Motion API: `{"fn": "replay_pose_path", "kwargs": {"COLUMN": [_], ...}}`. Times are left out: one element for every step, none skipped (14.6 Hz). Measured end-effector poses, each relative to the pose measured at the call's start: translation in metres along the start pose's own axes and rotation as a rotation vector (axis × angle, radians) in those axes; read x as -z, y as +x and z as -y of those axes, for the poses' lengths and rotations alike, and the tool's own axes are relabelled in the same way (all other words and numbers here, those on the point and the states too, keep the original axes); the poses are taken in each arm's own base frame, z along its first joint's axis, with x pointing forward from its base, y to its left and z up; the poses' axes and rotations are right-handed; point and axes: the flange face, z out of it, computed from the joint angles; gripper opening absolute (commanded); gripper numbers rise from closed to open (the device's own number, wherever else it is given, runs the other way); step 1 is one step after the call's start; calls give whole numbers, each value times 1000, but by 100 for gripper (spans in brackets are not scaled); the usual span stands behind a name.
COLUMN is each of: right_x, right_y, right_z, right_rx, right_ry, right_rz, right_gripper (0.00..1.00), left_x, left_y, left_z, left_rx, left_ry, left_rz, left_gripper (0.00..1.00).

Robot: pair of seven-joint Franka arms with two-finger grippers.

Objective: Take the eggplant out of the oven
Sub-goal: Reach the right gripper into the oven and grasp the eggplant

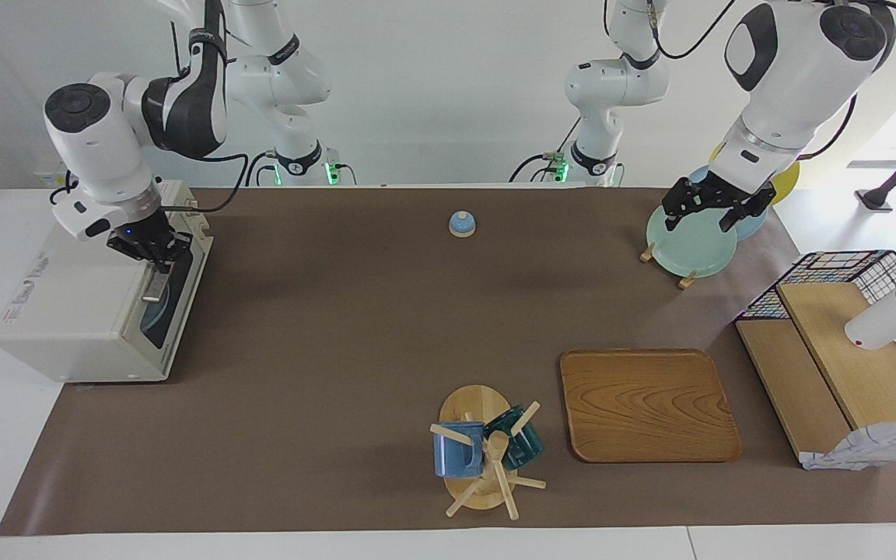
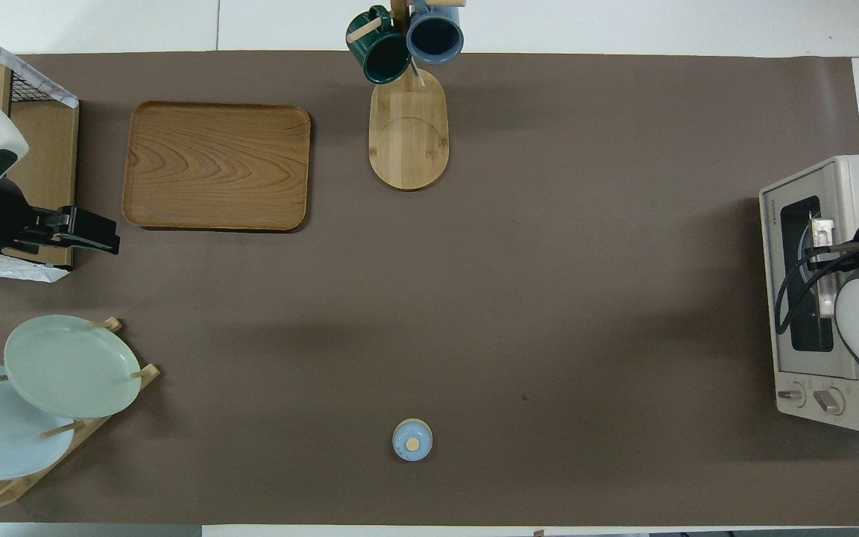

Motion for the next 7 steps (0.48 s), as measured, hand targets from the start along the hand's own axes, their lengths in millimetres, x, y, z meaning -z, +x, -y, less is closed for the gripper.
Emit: {"fn": "replay_pose_path", "kwargs": {"right_x": [0,-1,-3,-4,-6,-9,-13], "right_y": [0,0,-1,-1,-1,-1,1], "right_z": [6,13,20,26,32,39,48], "right_rx": [11,21,30,35,37,41,43], "right_ry": [0,1,1,5,10,22,40], "right_rz": [-4,-10,-19,-26,-32,-36,-38], "right_gripper": [0,0,0,0,0,0,0], "left_x": [0,0,0,0,0,0,0], "left_y": [0,0,0,0,0,0,0], "left_z": [0,0,0,0,0,0,0], "left_rx": [0,0,0,0,0,0,0], "left_ry": [0,0,0,0,0,0,0], "left_rz": [0,0,0,0,0,0,0], "left_gripper": [100,100,100,100,100,100,100]}}
